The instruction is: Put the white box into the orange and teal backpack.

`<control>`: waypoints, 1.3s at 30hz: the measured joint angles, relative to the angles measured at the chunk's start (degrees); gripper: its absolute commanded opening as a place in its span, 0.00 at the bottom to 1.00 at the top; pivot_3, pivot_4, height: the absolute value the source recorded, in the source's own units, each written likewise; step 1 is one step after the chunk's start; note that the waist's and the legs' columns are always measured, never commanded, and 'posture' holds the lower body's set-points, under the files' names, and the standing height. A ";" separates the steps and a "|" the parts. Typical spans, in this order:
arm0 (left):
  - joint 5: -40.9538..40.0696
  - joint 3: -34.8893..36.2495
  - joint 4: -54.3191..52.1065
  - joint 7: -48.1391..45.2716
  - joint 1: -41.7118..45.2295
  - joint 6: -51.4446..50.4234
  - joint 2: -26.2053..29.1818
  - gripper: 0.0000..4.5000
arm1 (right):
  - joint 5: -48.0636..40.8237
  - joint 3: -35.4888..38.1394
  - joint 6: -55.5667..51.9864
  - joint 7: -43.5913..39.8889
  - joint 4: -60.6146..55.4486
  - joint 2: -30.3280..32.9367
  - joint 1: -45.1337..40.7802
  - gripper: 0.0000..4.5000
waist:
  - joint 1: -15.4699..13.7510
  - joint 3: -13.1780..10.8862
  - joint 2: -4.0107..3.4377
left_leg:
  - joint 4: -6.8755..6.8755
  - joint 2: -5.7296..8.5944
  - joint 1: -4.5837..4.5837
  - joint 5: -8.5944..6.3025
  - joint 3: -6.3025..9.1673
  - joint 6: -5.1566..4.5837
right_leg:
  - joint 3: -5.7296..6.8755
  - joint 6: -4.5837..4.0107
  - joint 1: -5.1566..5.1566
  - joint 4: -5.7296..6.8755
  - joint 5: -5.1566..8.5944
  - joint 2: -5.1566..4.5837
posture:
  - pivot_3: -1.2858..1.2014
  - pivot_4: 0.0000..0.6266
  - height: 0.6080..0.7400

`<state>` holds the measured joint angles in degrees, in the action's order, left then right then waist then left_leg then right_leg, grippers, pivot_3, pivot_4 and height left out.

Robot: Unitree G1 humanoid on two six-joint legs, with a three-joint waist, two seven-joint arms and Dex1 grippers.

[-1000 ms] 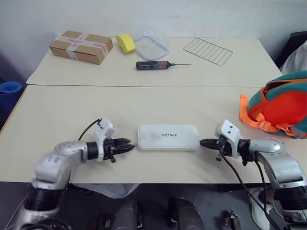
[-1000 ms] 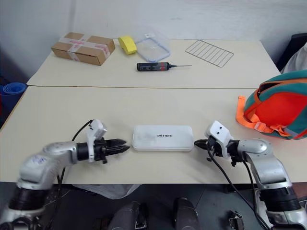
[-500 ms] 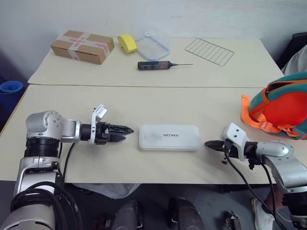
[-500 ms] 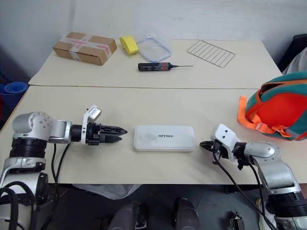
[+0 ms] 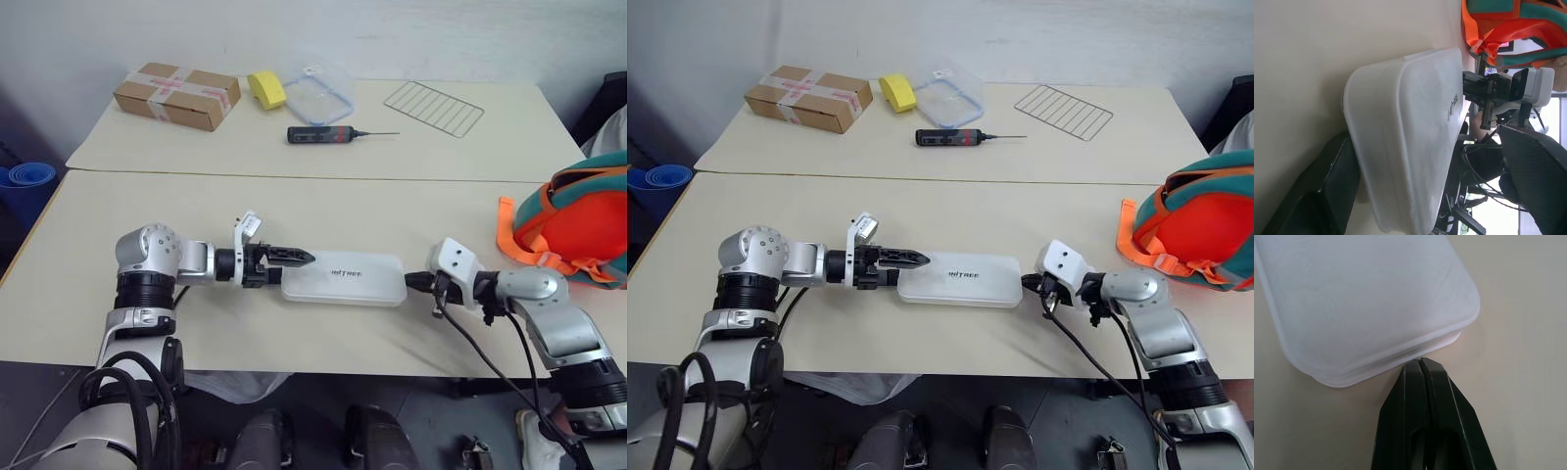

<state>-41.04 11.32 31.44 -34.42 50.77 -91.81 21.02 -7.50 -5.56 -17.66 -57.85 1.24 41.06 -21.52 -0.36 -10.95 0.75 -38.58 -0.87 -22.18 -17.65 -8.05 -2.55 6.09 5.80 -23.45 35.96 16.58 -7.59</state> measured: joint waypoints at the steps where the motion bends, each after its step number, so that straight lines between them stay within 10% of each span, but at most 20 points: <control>1: -0.20 0.25 0.34 0.37 0.17 -0.01 -0.82 0.99 | -0.01 -0.41 -0.15 0.07 -0.22 -0.43 -0.22 0.00 | -0.03 0.00 0.00 | 0.00 0.00 -0.01 0.00 0.00 0.00 | 0.00 0.00 0.00 0.00 0.00 0.00 | 0.52 0.24 1.00; 7: -0.46 2.05 0.97 2.59 0.12 -0.30 -3.04 0.65 | -1.55 1.85 -2.63 0.63 -3.03 -0.50 2.91 0.00 | -0.30 0.00 0.01 | 0.02 -0.01 -0.13 -0.02 0.07 0.00 | 0.01 0.03 -0.02 0.02 -0.02 0.02 | 0.52 0.24 1.00; 13: -4.03 -0.61 -4.84 -0.25 -2.14 0.13 -3.32 0.27 | -7.48 10.45 -4.92 1.27 -10.32 0.18 15.72 0.36 | -0.94 0.00 0.01 | 0.06 -0.01 -0.18 -0.03 0.14 0.03 | 0.02 0.04 -0.01 -0.02 -0.03 0.03 | 0.52 0.24 1.00; 21: -1.52 -11.90 -24.04 -21.80 -17.20 26.99 1.87 0.27 | -16.65 39.34 -4.22 8.21 -20.89 -7.68 43.94 0.97 | -1.01 0.01 -0.01 | 0.36 -0.02 0.00 -0.17 -0.10 0.42 | -0.12 0.03 -0.02 -0.40 -0.02 0.04 | 0.52 0.24 1.00; 29: 5.09 -18.58 -25.78 -35.60 -21.01 48.58 3.61 0.27 | -21.00 59.13 5.64 11.55 -14.27 -14.45 54.59 0.99 | -0.46 0.04 -0.05 | 0.50 -0.10 0.11 -0.32 -0.21 0.35 | -0.32 0.03 -0.02 -0.48 -0.03 -0.17 | 0.52 0.24 1.00; 39: 5.13 -17.27 -27.53 -38.72 -20.06 53.06 5.59 0.27 | -18.88 59.23 14.29 12.64 19.88 8.10 31.09 0.99 | 0.84 0.12 -0.27 | 0.42 -0.17 0.13 -0.05 -0.20 -0.04 | -0.26 -0.04 -0.01 -0.42 0.00 -0.08 | 0.52 0.24 1.00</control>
<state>-35.91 -5.95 3.91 -73.14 30.71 -38.75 26.61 -26.38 53.67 -3.36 -45.21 21.12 49.16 9.58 0.48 -10.84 0.48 -38.16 -1.03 -22.06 -17.70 -8.25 -2.59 5.83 5.76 -23.45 35.54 16.58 -7.68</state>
